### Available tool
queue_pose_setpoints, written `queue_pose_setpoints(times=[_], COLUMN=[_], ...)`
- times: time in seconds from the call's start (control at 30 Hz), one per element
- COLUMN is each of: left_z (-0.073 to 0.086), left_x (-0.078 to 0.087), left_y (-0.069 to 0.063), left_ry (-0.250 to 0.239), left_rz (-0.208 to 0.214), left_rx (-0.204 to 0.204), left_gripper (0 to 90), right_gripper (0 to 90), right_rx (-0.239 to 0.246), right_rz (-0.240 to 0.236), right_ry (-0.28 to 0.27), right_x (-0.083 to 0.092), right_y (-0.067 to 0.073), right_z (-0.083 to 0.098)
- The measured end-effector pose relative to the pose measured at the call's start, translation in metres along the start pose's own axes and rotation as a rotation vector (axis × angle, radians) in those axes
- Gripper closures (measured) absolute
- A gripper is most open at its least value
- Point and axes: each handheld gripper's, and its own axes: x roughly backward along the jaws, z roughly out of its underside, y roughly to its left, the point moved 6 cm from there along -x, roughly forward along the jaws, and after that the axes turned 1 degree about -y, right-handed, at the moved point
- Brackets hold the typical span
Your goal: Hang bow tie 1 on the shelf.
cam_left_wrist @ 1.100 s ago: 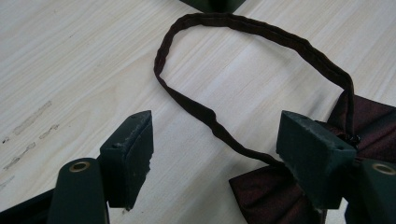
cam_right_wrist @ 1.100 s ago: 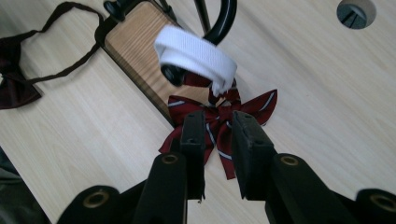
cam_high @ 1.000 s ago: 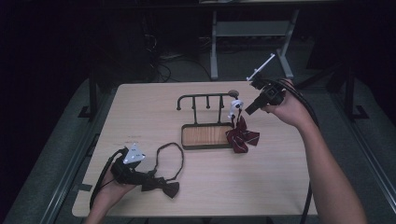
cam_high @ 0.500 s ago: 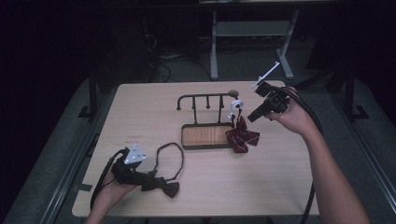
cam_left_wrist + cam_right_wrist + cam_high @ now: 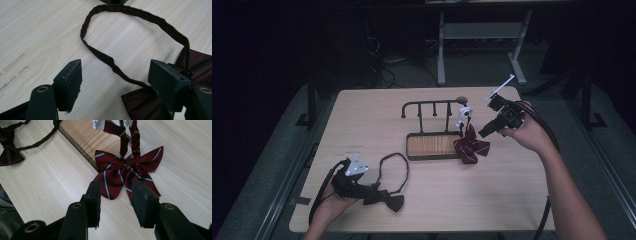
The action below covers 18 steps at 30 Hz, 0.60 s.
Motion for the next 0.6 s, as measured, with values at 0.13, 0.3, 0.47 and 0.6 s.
queue_pose_setpoints(times=[0.13, 0.3, 0.47, 0.6], left_z=[0.0, 0.0, 0.001, 0.001], left_x=[0.0, 0.0, -0.001, -0.001], left_y=[0.0, 0.0, 0.0, 0.0], left_ry=[0.0, 0.003, 0.006, 0.008], left_rz=[0.0, 0.0, 0.002, 0.003], left_rx=[0.001, 0.0, 0.001, 0.001], left_gripper=[27.8, 27.8, 27.8, 27.8], right_gripper=[58.2, 56.6, 54.0, 51.5], right_rx=[-0.002, -0.005, -0.016, -0.025], right_rz=[0.0, -0.006, -0.024, -0.03], right_ry=[0.0, -0.009, -0.015, -0.015], right_x=[-0.003, -0.005, -0.01, -0.015], right_y=[0.0, 0.001, 0.003, 0.003], right_z=[0.006, 0.014, 0.022, 0.029])
